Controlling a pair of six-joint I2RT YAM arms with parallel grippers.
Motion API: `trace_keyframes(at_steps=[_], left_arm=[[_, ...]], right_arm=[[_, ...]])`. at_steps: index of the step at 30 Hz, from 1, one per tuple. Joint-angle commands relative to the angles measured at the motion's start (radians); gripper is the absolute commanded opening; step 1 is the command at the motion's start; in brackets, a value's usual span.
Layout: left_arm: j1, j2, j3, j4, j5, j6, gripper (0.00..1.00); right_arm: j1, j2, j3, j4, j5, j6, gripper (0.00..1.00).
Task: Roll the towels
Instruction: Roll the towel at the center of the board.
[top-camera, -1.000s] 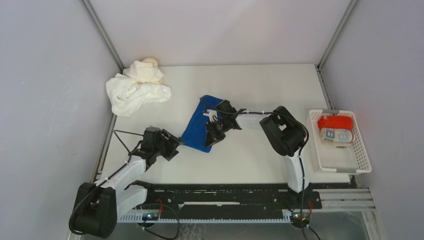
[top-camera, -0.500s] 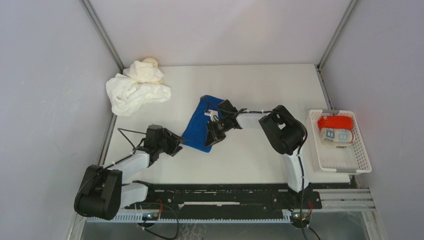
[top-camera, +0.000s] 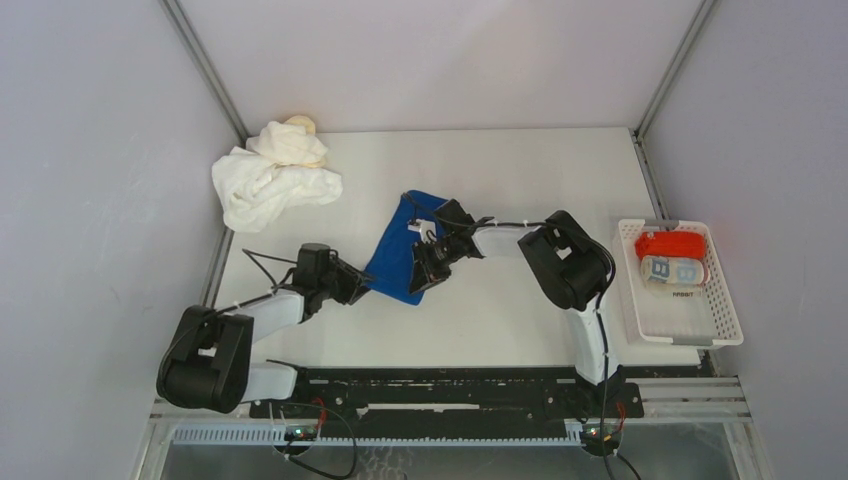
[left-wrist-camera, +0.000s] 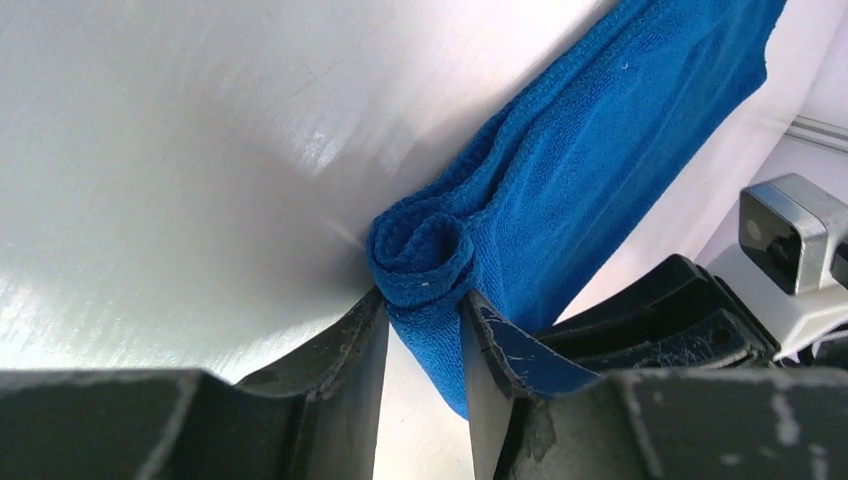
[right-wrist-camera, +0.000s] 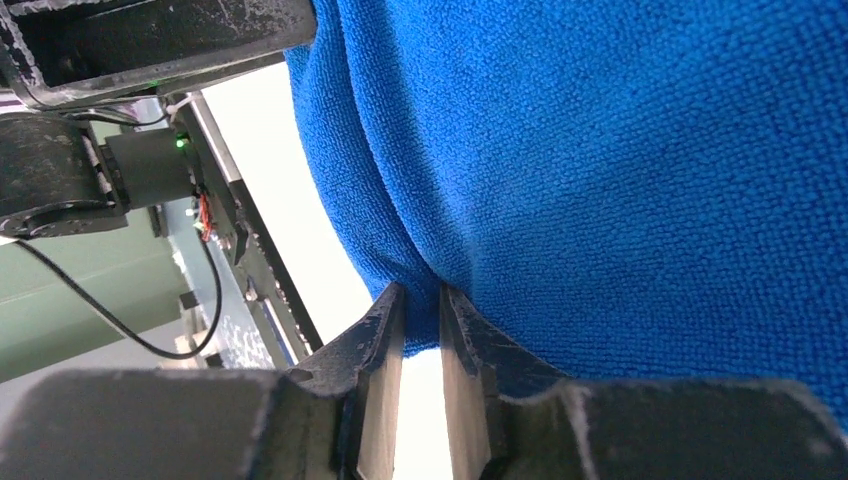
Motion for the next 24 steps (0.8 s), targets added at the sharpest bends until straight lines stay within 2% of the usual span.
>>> trace_keyframes(at_steps=[1, 5, 13, 17, 24], left_arm=[[0.0, 0.045, 0.05, -0.138, -0.055, 0.042, 0.37], [-0.002, 0.062, 0.083, -0.213, -0.077, 0.068, 0.36], [-0.004, 0.103, 0.137, -0.302, -0.082, 0.104, 0.35], [-0.003, 0.116, 0.159, -0.332, -0.079, 0.116, 0.35], [-0.004, 0.13, 0.186, -0.363, -0.075, 0.13, 0.35]], right_arm=[[0.04, -0.048, -0.016, -0.077, 0.184, -0.091, 0.23], [0.083, -0.166, -0.022, -0.088, 0.312, -0.154, 0.32], [0.252, -0.336, -0.059, -0.061, 0.713, -0.354, 0.47], [0.359, -0.367, -0.116, 0.013, 0.872, -0.45, 0.54], [0.487, -0.321, -0.139, 0.095, 1.081, -0.584, 0.56]])
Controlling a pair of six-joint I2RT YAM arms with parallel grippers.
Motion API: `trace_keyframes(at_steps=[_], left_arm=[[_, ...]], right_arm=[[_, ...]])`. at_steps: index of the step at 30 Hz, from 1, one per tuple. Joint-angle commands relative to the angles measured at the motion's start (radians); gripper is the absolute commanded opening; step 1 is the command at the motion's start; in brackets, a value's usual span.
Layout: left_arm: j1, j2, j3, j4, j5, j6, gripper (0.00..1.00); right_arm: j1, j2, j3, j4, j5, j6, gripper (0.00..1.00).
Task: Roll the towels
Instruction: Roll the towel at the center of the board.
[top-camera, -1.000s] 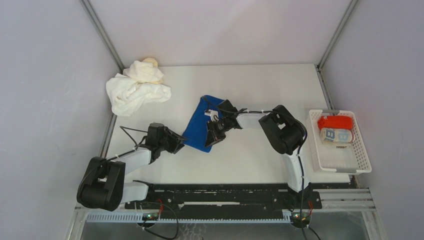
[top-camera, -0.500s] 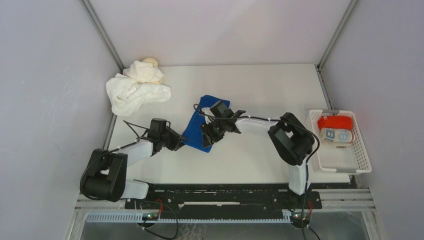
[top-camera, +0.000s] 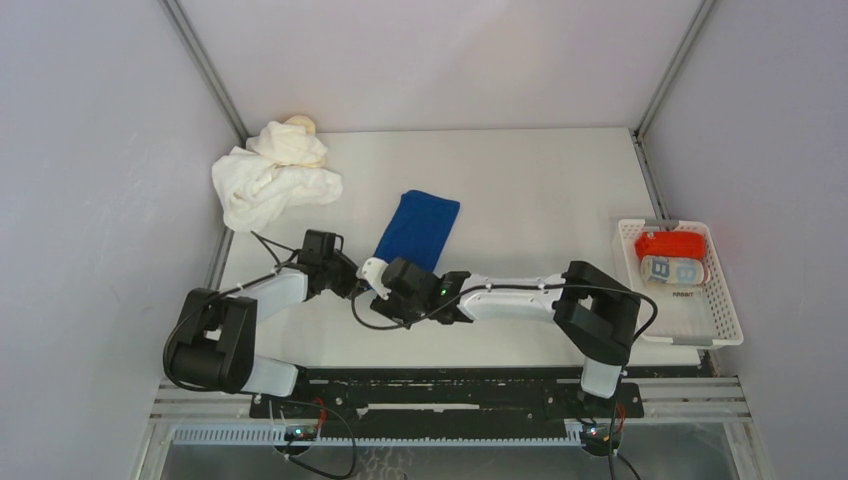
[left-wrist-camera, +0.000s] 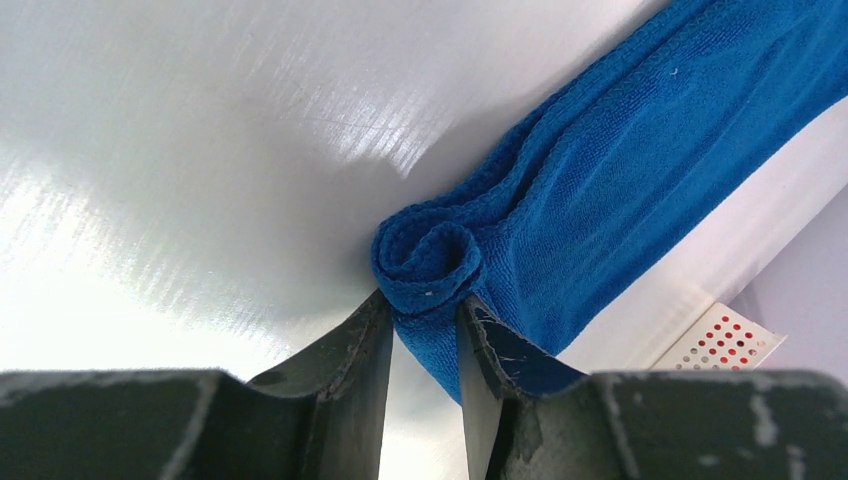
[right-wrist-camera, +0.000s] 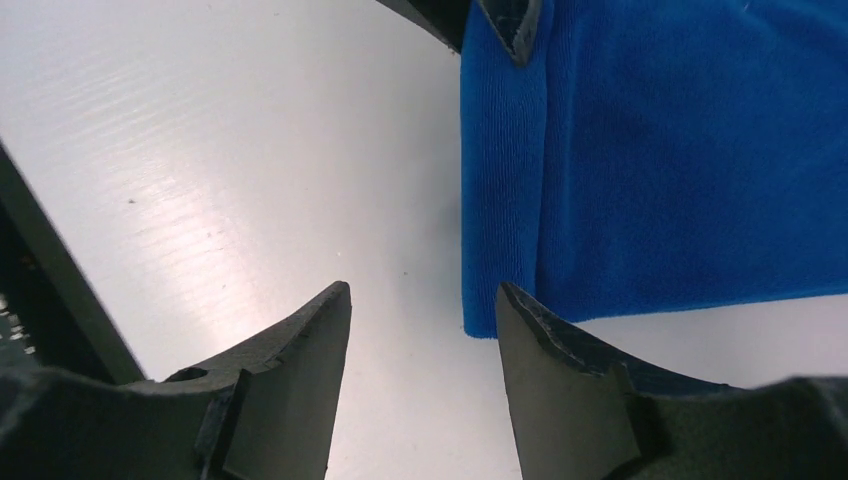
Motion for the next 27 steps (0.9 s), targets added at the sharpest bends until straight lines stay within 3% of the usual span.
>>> trace_keyframes(at_steps=[1, 15, 22, 27], left_arm=[[0.0, 0.031, 0.007, -0.116, -0.072, 0.057, 0.35], [-0.002, 0.045, 0.024, -0.133, -0.068, 0.066, 0.35], [-0.002, 0.051, 0.032, -0.147, -0.068, 0.07, 0.36], [-0.001, 0.048, 0.035, -0.151, -0.066, 0.07, 0.36]], right_arm=[[0.05, 0.031, 0.0, 0.095, 0.217, -0.131, 0.56], [0.158, 0.191, -0.014, 0.171, 0.434, -0.323, 0.51], [0.182, 0.24, -0.014, 0.175, 0.466, -0.367, 0.39], [0.169, 0.221, -0.014, 0.152, 0.418, -0.348, 0.23]])
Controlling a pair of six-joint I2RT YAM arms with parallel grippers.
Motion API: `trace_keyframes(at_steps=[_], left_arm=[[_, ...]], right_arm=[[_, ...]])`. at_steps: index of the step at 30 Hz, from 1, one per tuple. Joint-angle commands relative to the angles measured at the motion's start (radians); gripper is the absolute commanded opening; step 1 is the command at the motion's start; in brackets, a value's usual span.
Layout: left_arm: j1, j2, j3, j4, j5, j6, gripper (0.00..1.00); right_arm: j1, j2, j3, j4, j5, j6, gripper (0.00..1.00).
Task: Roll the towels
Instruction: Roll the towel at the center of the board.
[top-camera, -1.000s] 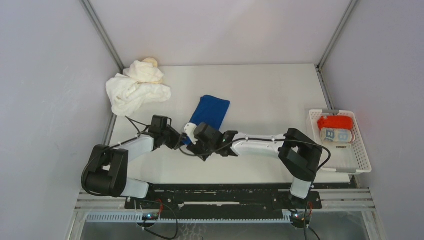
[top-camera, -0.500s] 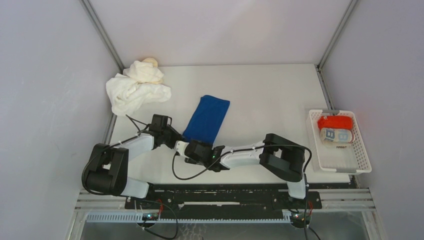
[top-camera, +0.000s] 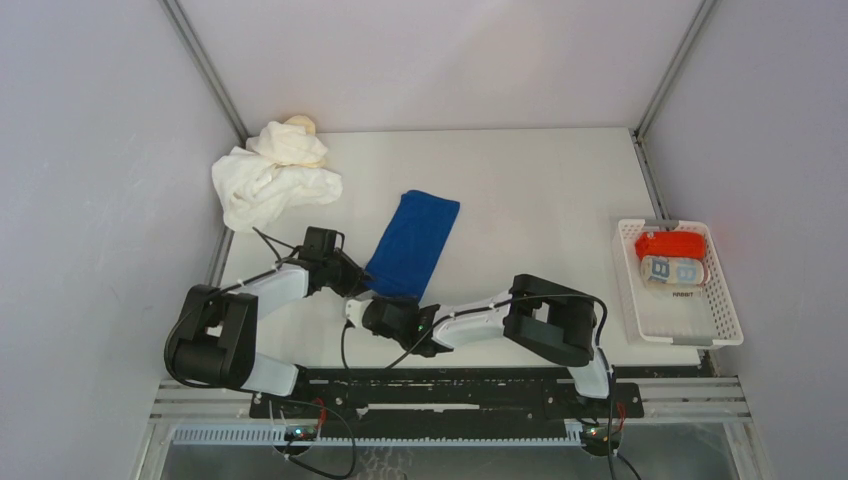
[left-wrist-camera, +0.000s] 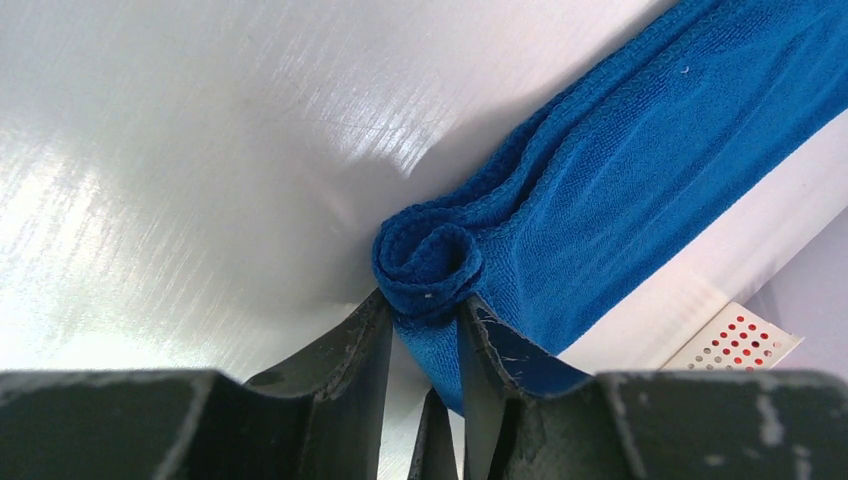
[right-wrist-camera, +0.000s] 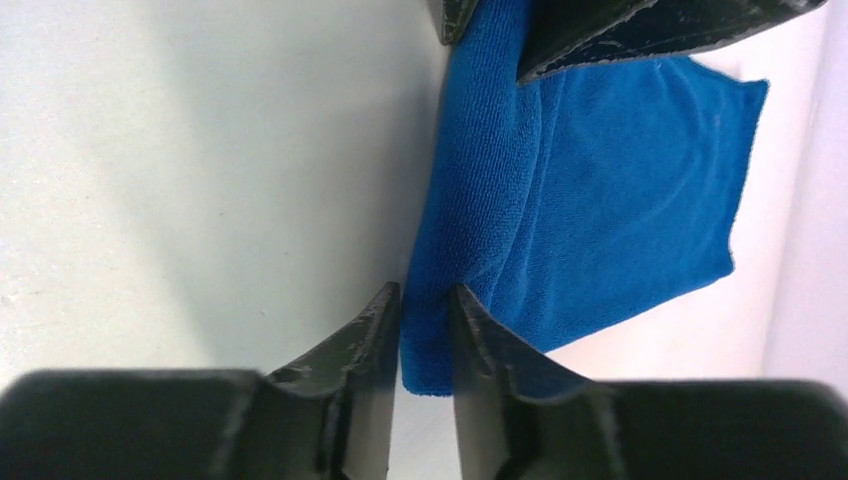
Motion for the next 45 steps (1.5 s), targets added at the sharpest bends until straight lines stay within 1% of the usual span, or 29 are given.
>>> trace_keyframes(at_steps=[1, 2, 3, 5, 7, 9, 12, 16, 19, 22, 24, 27, 34, 40, 45], left_arm=[[-0.002, 0.024, -0.002, -0.099, -0.068, 0.046, 0.36], [-0.001, 0.022, -0.001, -0.102, -0.066, 0.046, 0.37], [-0.002, 0.02, 0.002, -0.104, -0.067, 0.046, 0.38], [-0.001, 0.013, 0.008, -0.112, -0.067, 0.048, 0.39], [-0.001, 0.002, 0.016, -0.122, -0.067, 0.051, 0.41], [-0.001, -0.011, 0.028, -0.135, -0.069, 0.053, 0.44], [0.0, -0.046, 0.044, -0.154, -0.07, 0.055, 0.51], [0.007, -0.12, 0.05, -0.162, -0.077, 0.042, 0.65], [0.012, -0.193, 0.038, -0.159, -0.092, 0.031, 0.75], [0.011, -0.248, 0.024, -0.158, -0.1, 0.027, 0.83], [0.012, -0.261, 0.019, -0.154, -0.089, 0.026, 0.87], [0.008, -0.258, 0.001, -0.136, -0.059, 0.019, 0.89], [-0.025, -0.232, -0.046, -0.06, -0.032, -0.023, 0.89], [-0.046, -0.156, -0.012, -0.022, -0.043, -0.026, 0.86], [-0.047, -0.074, 0.036, -0.011, -0.062, -0.017, 0.78]], right_arm=[[-0.014, 0.004, 0.0, -0.056, -0.074, 0.019, 0.17], [-0.025, -0.002, 0.009, -0.077, -0.098, 0.033, 0.1], [-0.036, -0.005, 0.018, -0.099, -0.128, 0.046, 0.06], [-0.065, -0.016, 0.034, -0.14, -0.202, 0.077, 0.02], [-0.111, -0.035, 0.047, -0.179, -0.312, 0.114, 0.01], [-0.164, -0.058, 0.061, -0.21, -0.465, 0.164, 0.0], [-0.266, -0.085, 0.07, -0.226, -0.713, 0.245, 0.0], [-0.406, -0.071, 0.088, -0.209, -1.049, 0.377, 0.0], [-0.497, -0.02, 0.089, -0.153, -1.298, 0.488, 0.01], [-0.57, 0.044, 0.088, -0.072, -1.471, 0.622, 0.01], [-0.614, 0.091, 0.076, 0.017, -1.563, 0.729, 0.01], [-0.654, 0.147, 0.057, 0.154, -1.633, 0.895, 0.02], [-0.718, 0.263, 0.037, 0.345, -1.693, 1.192, 0.02], [-0.731, 0.294, 0.034, 0.348, -1.677, 1.254, 0.03], [-0.732, 0.302, 0.034, 0.333, -1.668, 1.255, 0.03]])
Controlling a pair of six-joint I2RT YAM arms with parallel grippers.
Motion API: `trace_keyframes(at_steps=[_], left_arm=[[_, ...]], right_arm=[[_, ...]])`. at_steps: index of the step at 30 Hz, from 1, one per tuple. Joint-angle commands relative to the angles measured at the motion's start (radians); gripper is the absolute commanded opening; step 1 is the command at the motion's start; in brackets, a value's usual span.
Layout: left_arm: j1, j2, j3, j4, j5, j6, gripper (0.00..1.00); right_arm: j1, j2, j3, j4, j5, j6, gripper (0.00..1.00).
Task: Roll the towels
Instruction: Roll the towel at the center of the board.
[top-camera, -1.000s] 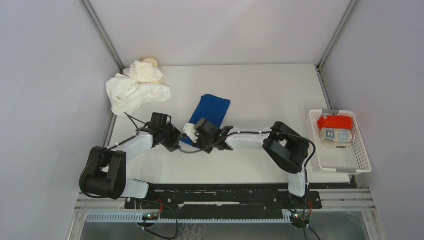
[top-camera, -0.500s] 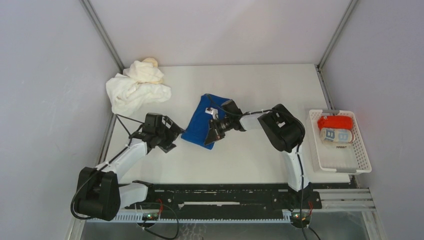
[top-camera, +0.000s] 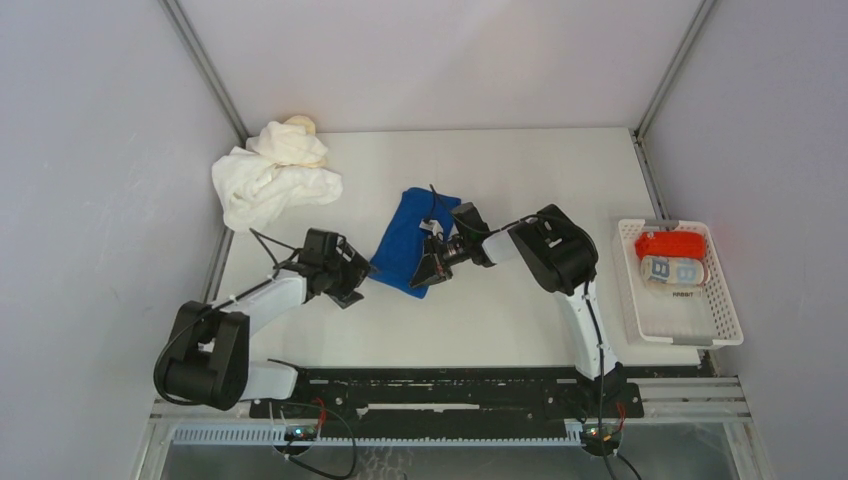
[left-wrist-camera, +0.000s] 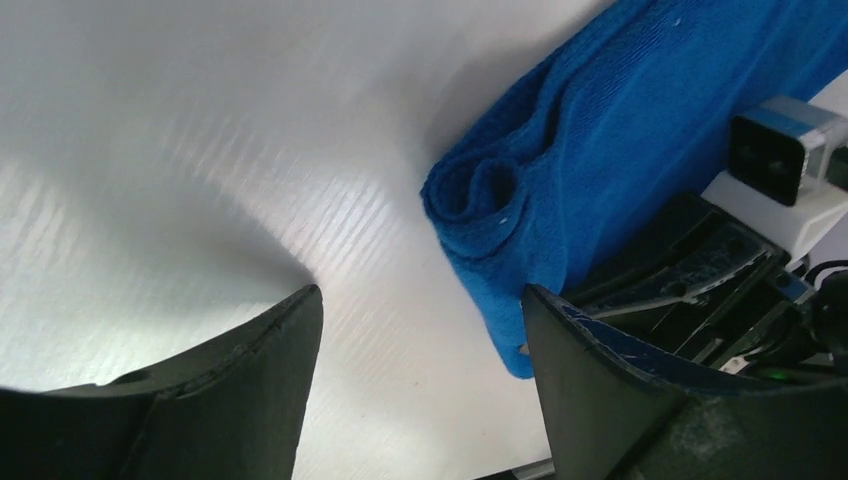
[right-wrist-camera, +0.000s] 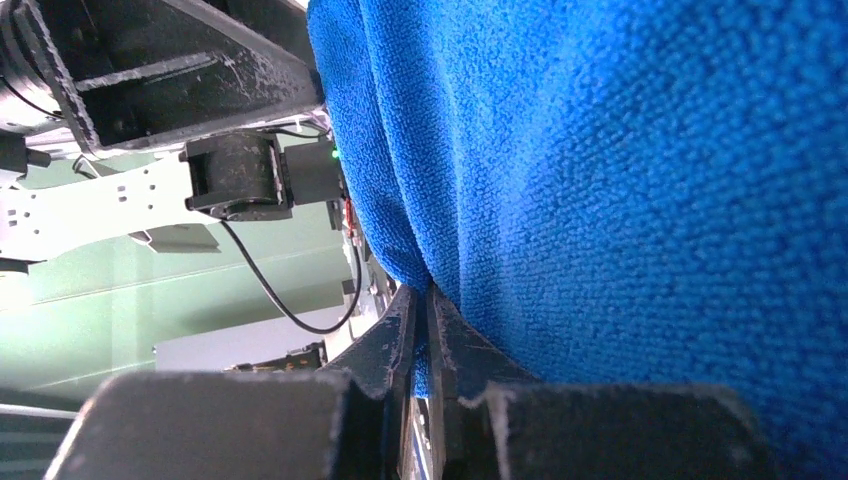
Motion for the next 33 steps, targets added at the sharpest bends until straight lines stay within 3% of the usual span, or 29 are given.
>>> trace_keyframes(at_steps=[1, 7, 13, 15, 19, 23, 27, 33], left_arm=[[-0.005, 0.059, 0.072, 0.044, -0.018, -0.002, 0.76], [-0.005, 0.142, 0.116, 0.055, -0.032, 0.005, 0.66], [-0.005, 0.215, 0.141, 0.045, -0.038, 0.022, 0.4], [-0.005, 0.229, 0.151, 0.023, -0.043, 0.034, 0.26], [-0.004, 0.231, 0.176, -0.056, -0.063, 0.074, 0.15], [-0.005, 0.232, 0.224, -0.164, -0.094, 0.128, 0.13], [-0.005, 0.233, 0.263, -0.243, -0.098, 0.167, 0.13], [-0.003, 0.258, 0.312, -0.349, -0.067, 0.224, 0.13]], right_arm=[[-0.006, 0.028, -0.017, -0.002, 0.026, 0.02, 0.03], [-0.004, 0.032, -0.011, -0.031, 0.034, -0.003, 0.03], [0.004, -0.015, 0.004, -0.128, 0.076, -0.127, 0.05], [0.012, -0.06, 0.007, -0.183, 0.113, -0.202, 0.11], [0.046, -0.178, 0.035, -0.355, 0.239, -0.389, 0.19], [0.093, -0.311, 0.035, -0.465, 0.407, -0.54, 0.29], [0.193, -0.425, 0.034, -0.553, 0.669, -0.71, 0.38], [0.402, -0.499, 0.001, -0.527, 1.031, -0.887, 0.46]])
